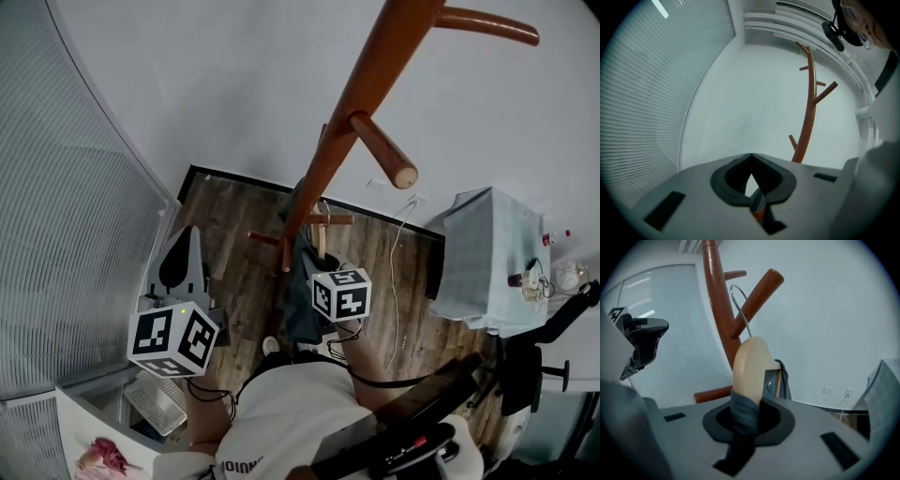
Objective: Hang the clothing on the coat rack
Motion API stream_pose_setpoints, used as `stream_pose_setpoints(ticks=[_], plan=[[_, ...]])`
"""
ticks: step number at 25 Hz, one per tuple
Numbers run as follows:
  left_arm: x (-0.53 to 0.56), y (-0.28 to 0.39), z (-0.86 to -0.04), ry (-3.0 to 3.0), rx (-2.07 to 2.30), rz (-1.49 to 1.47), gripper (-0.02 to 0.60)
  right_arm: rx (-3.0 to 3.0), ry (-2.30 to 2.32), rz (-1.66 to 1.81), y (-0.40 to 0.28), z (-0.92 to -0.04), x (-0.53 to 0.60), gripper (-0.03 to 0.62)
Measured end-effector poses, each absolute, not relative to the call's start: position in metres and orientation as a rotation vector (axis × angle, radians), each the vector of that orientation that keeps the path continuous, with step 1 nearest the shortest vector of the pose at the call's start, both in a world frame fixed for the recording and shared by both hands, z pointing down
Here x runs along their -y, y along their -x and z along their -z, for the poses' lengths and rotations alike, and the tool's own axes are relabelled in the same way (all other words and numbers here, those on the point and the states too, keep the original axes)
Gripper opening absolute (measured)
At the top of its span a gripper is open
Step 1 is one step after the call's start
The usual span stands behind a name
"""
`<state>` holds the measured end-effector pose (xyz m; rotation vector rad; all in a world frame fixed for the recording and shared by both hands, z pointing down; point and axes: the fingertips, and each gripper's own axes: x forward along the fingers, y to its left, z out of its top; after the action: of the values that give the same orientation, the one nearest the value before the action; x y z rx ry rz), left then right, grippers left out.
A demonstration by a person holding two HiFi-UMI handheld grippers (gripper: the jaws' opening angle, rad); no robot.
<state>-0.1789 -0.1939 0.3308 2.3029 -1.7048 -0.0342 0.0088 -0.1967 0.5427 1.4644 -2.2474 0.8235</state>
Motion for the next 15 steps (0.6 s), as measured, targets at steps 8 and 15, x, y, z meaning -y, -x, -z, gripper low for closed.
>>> stream_pose_setpoints(ticks=[8,15], plan=[[0.196,0.182,-0.333,-2.296,1.716,0.028,0.012,2.233,-1.451,-0.831,-0.005,-0.55,0.197,0.054],[0.201,0.185,-0.335,-2.287,1.714,0.024,0.012,2.227,-1.426,-0.841,0.001,-0.554,0.2,0.051]])
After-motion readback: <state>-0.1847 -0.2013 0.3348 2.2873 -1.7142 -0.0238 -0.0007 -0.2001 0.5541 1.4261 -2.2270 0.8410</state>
